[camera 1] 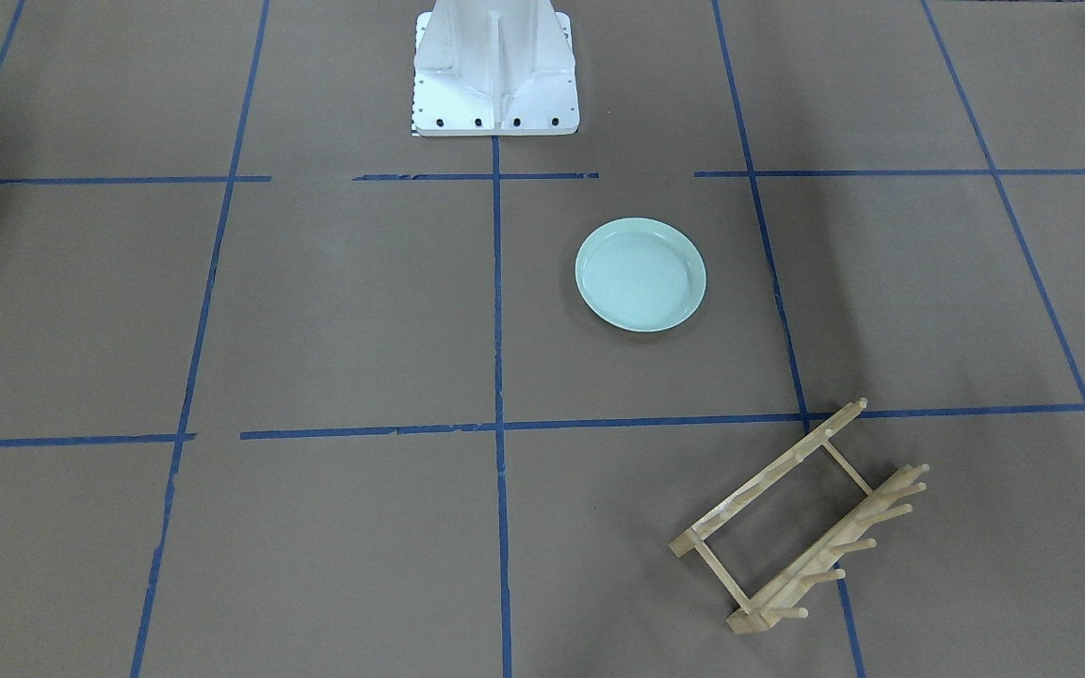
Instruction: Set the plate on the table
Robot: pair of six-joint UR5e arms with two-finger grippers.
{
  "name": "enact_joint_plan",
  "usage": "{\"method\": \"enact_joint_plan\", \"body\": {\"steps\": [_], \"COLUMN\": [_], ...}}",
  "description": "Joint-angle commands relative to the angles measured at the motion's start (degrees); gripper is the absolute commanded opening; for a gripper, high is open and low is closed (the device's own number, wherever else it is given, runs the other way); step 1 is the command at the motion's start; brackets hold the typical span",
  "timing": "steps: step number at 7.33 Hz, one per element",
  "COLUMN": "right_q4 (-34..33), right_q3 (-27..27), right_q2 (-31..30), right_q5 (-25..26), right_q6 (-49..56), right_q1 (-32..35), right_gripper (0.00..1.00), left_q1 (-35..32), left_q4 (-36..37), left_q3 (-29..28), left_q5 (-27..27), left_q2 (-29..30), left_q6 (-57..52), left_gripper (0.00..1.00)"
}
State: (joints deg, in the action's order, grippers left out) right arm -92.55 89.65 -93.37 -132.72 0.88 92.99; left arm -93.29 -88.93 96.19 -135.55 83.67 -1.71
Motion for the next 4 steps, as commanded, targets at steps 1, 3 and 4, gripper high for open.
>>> {"method": "enact_joint_plan", "body": {"steps": [1, 3, 4], "right_q4": [0.0, 0.0, 0.0], "right_q3": [0.0, 0.0, 0.0], "right_q2": [-0.1, -0.1, 0.0], "right_q5": [0.0, 0.0, 0.0], "right_q6": [0.0, 0.0, 0.0], "right_q1": [0.0, 0.0, 0.0], "right_gripper": [1.0, 1.0, 1.0], "left_q1": [0.0, 0.0, 0.0], "left_q4": [-1.2, -1.0, -1.3], "left_q3": [1.7, 1.2, 1.2], "left_q5": [3.3, 3.2, 3.2], "left_q2": [-0.2, -0.5, -0.5], "left_q6": [0.2, 0.1, 0.2], "left_gripper": [1.0, 1.0, 1.0]}}
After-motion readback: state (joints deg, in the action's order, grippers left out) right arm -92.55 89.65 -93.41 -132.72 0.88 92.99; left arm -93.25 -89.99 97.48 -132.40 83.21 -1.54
